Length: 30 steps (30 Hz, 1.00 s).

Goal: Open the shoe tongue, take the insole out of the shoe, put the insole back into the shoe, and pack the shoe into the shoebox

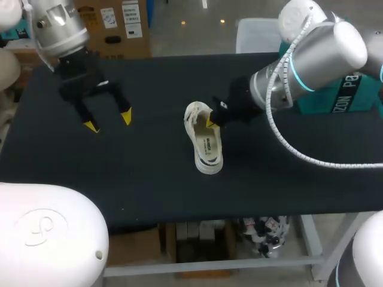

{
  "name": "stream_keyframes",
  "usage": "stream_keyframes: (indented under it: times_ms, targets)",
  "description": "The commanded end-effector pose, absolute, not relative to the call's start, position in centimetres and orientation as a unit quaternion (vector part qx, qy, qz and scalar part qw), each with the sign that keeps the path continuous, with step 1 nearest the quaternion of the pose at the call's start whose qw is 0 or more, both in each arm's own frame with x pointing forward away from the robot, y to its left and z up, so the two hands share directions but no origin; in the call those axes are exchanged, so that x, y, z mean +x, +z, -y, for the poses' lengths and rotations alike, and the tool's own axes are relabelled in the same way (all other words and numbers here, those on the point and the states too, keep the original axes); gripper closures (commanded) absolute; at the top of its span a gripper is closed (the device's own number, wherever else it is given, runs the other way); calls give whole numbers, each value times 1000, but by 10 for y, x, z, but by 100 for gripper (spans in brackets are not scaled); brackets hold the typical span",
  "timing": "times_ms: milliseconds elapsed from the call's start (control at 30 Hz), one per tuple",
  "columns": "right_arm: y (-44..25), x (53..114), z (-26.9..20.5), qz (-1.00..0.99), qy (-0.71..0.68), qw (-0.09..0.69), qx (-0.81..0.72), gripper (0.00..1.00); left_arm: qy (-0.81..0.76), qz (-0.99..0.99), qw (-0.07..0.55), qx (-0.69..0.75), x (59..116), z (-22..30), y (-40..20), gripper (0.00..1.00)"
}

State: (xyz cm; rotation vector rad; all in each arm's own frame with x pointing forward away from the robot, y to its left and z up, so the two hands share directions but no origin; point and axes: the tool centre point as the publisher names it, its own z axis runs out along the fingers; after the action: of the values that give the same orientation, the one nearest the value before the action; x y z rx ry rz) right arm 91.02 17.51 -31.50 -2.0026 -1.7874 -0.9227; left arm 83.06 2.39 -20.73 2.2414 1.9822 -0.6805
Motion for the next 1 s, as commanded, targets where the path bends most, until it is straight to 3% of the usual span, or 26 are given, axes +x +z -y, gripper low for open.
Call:
stream_keyframes:
  times_ms: [33,233,533,800,1000]
  targets:
    - [-307,904,-174,606,-270,6,-748,100,-222,-646,33,730,832,-23,-208,0]
    - [-307,911,-173,619,-235,-18,-749,97,-218,-640,25,736,832,-23,-207,0]
    - [-318,929,-164,637,-206,-27,-742,56,-186,-638,1,747,829,-32,-200,0]
    - [-319,936,-157,652,-171,-51,-737,45,-189,-645,0,741,833,-42,-197,0]
    - [-327,939,-151,657,-151,-52,-737,45,-191,-650,-3,735,835,-43,-200,0]
